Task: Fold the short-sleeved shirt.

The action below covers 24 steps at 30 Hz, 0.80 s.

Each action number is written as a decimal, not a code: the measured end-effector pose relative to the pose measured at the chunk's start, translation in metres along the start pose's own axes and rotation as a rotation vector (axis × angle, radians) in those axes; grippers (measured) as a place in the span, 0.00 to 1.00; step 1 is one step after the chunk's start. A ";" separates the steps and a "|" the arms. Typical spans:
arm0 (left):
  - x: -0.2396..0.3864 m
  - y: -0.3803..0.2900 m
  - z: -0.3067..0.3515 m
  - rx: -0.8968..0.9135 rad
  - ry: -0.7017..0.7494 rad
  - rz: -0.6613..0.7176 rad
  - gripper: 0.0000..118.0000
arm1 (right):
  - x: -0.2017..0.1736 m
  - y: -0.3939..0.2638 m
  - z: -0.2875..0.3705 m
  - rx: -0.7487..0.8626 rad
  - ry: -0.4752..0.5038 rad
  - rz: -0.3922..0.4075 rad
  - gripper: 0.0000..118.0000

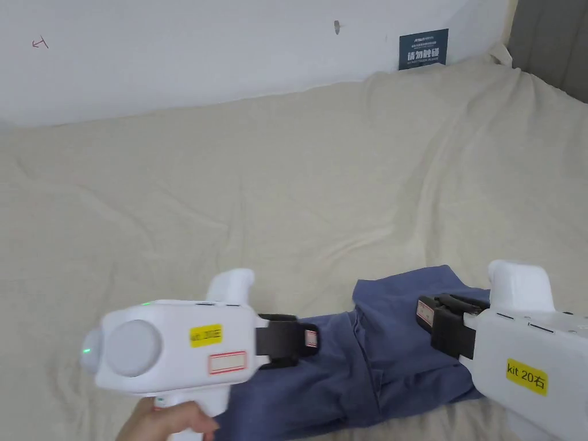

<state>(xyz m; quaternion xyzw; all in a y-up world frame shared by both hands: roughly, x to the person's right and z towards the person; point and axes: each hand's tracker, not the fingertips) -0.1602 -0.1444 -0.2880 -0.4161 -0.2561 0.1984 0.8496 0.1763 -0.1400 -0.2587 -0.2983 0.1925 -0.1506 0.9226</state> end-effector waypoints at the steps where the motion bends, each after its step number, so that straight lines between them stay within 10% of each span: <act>1: -0.016 -0.002 0.016 0.031 0.016 0.037 0.06 | -0.003 0.000 0.000 0.001 -0.001 0.010 0.00; 4: -0.066 -0.011 0.057 0.084 0.019 0.190 0.09 | -0.009 0.000 -0.001 -0.002 -0.001 0.035 0.00; 5: -0.082 -0.016 0.070 0.098 0.006 0.248 0.20 | -0.010 0.000 -0.002 -0.002 0.000 0.038 0.00; 7: -0.106 -0.025 0.086 0.150 -0.033 0.348 0.77 | -0.013 -0.001 -0.004 -0.004 0.001 0.041 0.00; 9: -0.111 -0.036 0.088 0.161 -0.058 0.384 0.94 | -0.015 -0.001 -0.006 -0.005 0.004 0.036 0.00; 22: -0.119 -0.031 0.002 -0.002 -0.216 0.404 0.97 | -0.030 -0.005 -0.014 -0.037 0.018 0.058 0.00; 23: -0.118 -0.028 -0.001 -0.008 -0.215 0.437 0.92 | -0.031 -0.004 -0.014 -0.040 0.015 0.059 0.00; 24: -0.117 -0.025 -0.003 -0.010 -0.211 0.429 0.66 | -0.031 -0.004 -0.015 -0.041 0.012 0.060 0.00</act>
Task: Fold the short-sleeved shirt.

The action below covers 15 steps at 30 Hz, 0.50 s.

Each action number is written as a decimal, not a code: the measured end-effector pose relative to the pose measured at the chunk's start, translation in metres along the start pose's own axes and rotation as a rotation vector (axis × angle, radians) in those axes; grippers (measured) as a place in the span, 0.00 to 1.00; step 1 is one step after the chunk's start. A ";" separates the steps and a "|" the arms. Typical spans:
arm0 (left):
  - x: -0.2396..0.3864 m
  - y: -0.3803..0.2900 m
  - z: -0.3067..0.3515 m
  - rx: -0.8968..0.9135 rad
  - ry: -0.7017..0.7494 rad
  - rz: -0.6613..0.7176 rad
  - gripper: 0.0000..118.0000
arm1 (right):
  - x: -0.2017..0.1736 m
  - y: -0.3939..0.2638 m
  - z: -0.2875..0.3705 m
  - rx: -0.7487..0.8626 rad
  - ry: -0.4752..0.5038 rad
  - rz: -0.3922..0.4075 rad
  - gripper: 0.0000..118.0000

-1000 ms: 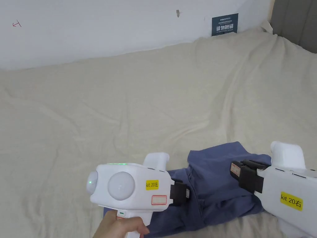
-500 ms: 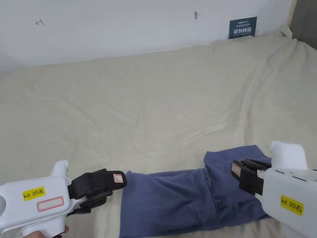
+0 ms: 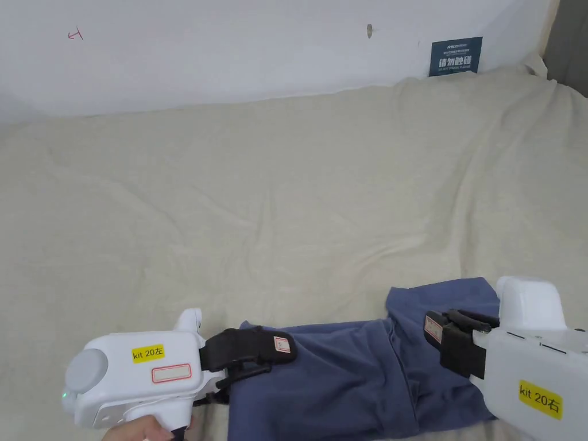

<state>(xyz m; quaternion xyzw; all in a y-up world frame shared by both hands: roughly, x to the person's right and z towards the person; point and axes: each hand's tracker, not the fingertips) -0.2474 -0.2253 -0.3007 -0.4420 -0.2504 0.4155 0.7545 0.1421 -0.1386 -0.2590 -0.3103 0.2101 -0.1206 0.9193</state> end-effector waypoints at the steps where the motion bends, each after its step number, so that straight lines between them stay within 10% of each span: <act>1: -0.002 0.001 0.000 0.011 0.051 -0.021 0.24 | 0.000 0.000 0.000 0.000 -0.001 0.000 0.00; 2: -0.006 0.002 -0.008 0.001 0.169 -0.037 0.10 | 0.000 0.000 0.000 -0.001 0.000 0.001 0.00; 15: -0.017 0.000 0.088 0.023 0.215 -0.072 0.10 | -0.006 0.008 0.016 0.022 -0.049 0.049 0.00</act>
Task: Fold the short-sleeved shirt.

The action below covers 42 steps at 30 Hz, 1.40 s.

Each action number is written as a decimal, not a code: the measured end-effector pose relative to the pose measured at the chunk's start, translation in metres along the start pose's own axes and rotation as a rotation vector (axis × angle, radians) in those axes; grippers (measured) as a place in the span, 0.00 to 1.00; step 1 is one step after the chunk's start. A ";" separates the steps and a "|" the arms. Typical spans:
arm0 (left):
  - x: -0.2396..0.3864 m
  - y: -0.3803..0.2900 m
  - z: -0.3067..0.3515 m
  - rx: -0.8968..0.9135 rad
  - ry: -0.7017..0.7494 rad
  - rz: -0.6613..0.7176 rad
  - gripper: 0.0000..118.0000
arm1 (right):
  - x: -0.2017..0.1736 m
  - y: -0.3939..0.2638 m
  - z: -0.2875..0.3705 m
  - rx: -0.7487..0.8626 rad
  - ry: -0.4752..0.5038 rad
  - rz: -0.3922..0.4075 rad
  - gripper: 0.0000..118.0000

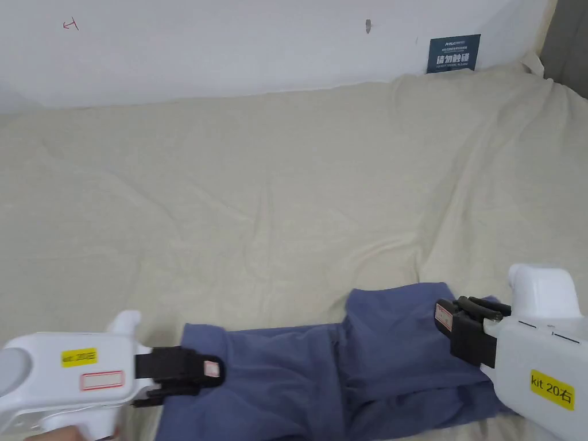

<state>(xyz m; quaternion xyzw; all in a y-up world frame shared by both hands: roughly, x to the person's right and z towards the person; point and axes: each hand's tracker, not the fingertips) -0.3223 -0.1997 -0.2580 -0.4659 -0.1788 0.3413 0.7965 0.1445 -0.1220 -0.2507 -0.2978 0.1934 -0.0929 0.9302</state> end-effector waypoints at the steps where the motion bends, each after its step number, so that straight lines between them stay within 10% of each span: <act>1: -0.009 -0.001 0.015 0.015 0.055 0.001 0.10 | -0.002 0.000 0.001 0.001 -0.003 0.022 0.00; 18: 0.092 -0.001 0.061 0.092 0.178 -0.027 0.10 | -0.002 -0.008 -0.007 -0.010 -0.005 0.020 0.00; 35: 0.231 0.006 -0.185 -0.237 0.160 -0.324 0.12 | 0.080 -0.020 0.025 0.010 -0.105 -0.123 0.00; 37: 0.228 0.005 -0.182 -0.224 0.144 -0.313 0.33 | 0.086 -0.022 0.027 0.009 -0.113 -0.136 0.00; 40: 0.223 0.013 -0.168 -0.208 -0.019 -0.255 0.92 | 0.093 -0.025 0.027 -0.005 -0.131 -0.149 0.00; 42: 0.226 0.012 -0.147 -0.148 -0.013 -0.275 1.00 | 0.093 -0.026 0.026 -0.009 -0.137 -0.157 0.00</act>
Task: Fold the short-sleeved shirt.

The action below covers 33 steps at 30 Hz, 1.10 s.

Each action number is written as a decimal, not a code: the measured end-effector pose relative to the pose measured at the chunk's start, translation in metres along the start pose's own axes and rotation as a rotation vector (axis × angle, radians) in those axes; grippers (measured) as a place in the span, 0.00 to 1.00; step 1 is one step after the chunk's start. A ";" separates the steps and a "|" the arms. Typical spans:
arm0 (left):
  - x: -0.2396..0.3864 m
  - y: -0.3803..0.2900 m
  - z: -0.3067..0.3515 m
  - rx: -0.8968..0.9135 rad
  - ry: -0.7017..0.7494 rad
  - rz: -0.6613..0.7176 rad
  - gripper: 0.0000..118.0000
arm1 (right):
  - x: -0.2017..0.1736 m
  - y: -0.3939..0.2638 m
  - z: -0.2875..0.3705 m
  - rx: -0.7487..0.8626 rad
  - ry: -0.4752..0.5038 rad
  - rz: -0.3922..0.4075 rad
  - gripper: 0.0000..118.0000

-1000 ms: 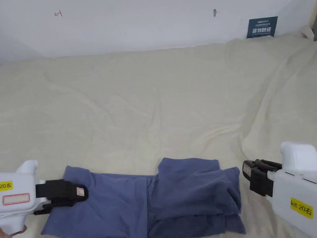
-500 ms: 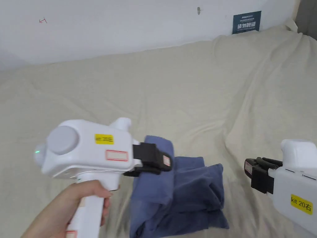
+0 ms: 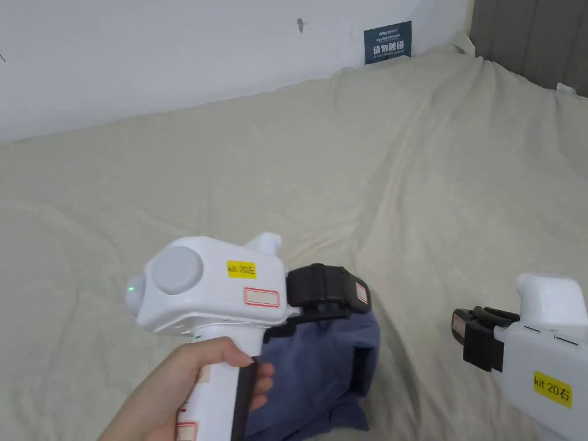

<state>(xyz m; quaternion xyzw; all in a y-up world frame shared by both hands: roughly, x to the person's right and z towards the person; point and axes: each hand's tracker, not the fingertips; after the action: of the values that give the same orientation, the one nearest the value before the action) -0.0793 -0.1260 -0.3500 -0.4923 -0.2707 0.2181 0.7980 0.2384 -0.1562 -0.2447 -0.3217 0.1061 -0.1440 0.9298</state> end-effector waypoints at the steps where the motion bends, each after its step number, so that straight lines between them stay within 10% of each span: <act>1: -0.003 0.000 0.012 0.030 0.008 -0.012 1.00 | -0.001 0.000 0.000 0.005 0.001 -0.012 0.00; 6: -0.034 -0.014 0.065 0.138 0.138 0.019 0.96 | -0.011 0.005 -0.002 0.025 0.029 -0.018 0.00; 8: -0.046 -0.027 0.073 0.163 0.148 0.025 0.63 | -0.015 0.006 -0.003 0.028 0.027 0.009 0.00; 9: -0.050 -0.030 0.074 0.174 0.157 0.018 0.24 | -0.017 0.006 -0.003 0.029 0.021 0.017 0.00; 10: -0.055 -0.034 0.070 0.191 0.176 0.034 0.06 | -0.019 0.006 -0.003 0.031 0.019 0.022 0.00; 33: 0.036 -0.069 -0.084 0.019 -0.015 -0.258 0.00 | 0.001 0.000 0.004 0.014 -0.015 0.024 0.00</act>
<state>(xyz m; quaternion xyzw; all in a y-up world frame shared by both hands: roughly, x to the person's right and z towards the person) 0.0079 -0.1892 -0.3112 -0.4440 -0.3356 0.1200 0.8221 0.2410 -0.1539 -0.2418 -0.3148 0.1020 -0.1313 0.9345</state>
